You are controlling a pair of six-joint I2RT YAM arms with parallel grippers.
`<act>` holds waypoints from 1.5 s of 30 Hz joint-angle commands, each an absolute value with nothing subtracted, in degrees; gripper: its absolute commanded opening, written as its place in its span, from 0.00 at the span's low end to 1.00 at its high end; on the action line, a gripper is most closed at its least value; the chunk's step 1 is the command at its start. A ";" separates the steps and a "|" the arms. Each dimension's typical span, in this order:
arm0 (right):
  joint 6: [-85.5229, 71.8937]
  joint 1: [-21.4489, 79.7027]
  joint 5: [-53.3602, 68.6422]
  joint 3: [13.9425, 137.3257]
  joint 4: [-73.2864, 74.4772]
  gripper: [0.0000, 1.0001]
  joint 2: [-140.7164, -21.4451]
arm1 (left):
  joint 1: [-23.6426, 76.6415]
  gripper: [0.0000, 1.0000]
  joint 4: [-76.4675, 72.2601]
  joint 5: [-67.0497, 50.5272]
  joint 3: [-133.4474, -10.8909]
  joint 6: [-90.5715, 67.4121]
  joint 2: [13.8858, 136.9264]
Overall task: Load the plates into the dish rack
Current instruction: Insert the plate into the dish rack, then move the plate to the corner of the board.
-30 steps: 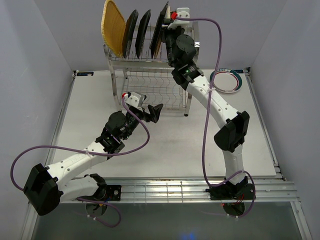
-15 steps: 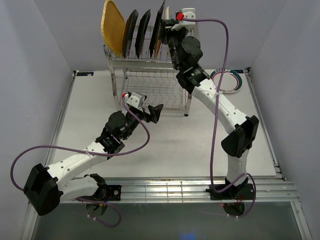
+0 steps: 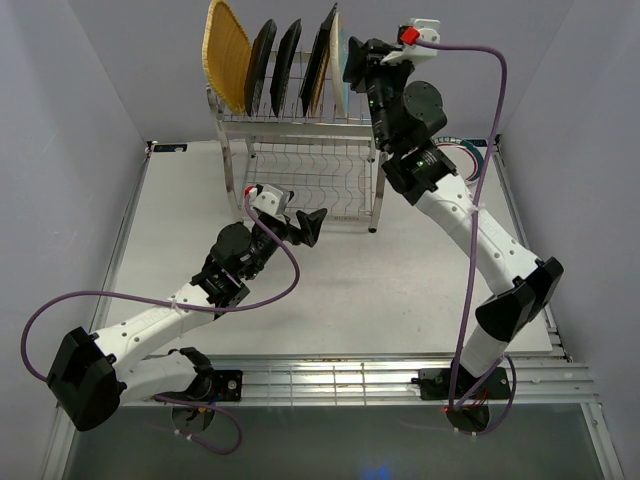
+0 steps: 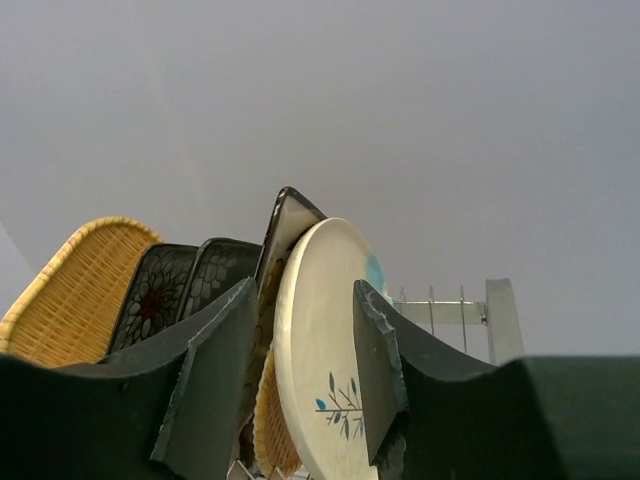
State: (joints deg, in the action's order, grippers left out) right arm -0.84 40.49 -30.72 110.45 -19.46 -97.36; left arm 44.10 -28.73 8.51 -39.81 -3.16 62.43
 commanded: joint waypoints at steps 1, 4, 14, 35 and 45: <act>-3.42 39.38 -34.10 107.67 -19.52 0.50 -93.08 | 44.21 0.94 -29.18 7.91 -39.81 -2.90 62.14; -7.81 36.75 -33.93 102.67 -18.81 0.50 -89.66 | 44.30 0.94 -29.18 7.65 -39.81 -2.81 62.23; -35.92 16.01 -26.20 86.59 -10.82 0.70 -81.65 | 44.21 0.94 -29.18 7.21 -39.73 -2.81 62.23; -60.55 0.70 -18.02 75.32 -10.28 0.70 -99.40 | 44.21 0.94 -29.18 7.38 -39.73 -2.46 62.23; -65.39 -2.72 -13.72 71.11 -16.07 0.69 -107.04 | 44.21 0.94 -29.18 7.29 -39.64 -2.46 62.40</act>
State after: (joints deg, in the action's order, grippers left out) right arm -62.43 -1.93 -15.35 72.86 -11.70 -105.01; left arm 44.10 -28.73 8.08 -39.81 -2.79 62.48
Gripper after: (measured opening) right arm 0.687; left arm 0.942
